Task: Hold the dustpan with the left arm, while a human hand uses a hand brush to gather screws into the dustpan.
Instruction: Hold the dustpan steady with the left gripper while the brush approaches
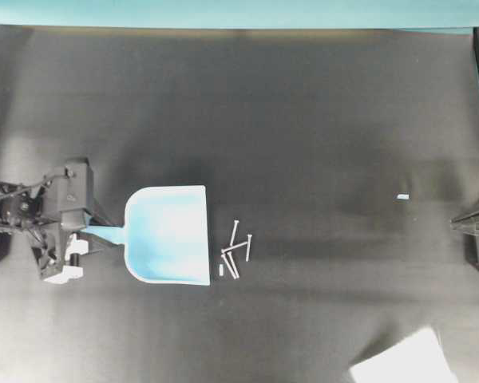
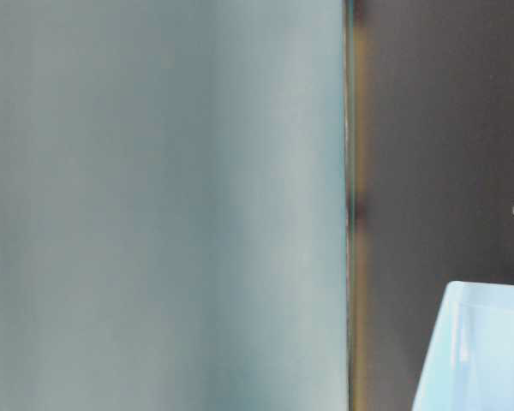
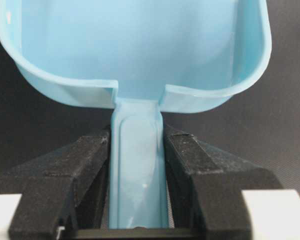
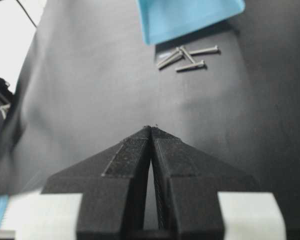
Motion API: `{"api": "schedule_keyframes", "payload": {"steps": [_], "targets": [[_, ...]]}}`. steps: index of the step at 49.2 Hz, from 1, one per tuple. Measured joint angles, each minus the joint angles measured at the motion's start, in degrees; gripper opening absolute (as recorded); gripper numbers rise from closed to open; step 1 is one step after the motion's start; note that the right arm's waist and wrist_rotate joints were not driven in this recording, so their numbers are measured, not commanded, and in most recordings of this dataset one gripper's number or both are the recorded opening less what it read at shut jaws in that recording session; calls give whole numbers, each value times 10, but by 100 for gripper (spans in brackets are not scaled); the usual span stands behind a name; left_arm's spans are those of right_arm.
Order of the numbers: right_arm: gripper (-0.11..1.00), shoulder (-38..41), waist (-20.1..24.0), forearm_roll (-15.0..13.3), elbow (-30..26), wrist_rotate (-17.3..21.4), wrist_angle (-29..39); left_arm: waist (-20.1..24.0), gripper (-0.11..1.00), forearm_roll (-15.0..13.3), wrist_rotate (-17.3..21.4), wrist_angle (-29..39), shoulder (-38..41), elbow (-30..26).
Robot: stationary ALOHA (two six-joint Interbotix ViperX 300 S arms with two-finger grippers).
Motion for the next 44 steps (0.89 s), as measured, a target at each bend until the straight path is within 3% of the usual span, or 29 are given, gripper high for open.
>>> {"api": "schedule_keyframes", "payload": {"steps": [21, 44], "targets": [[0, 0, 0, 0, 0, 0, 0, 1, 31, -1, -3, 7, -11, -3], [0, 1, 0, 1, 0, 0, -1, -7, 31, 0, 2, 69, 19, -35]]}}
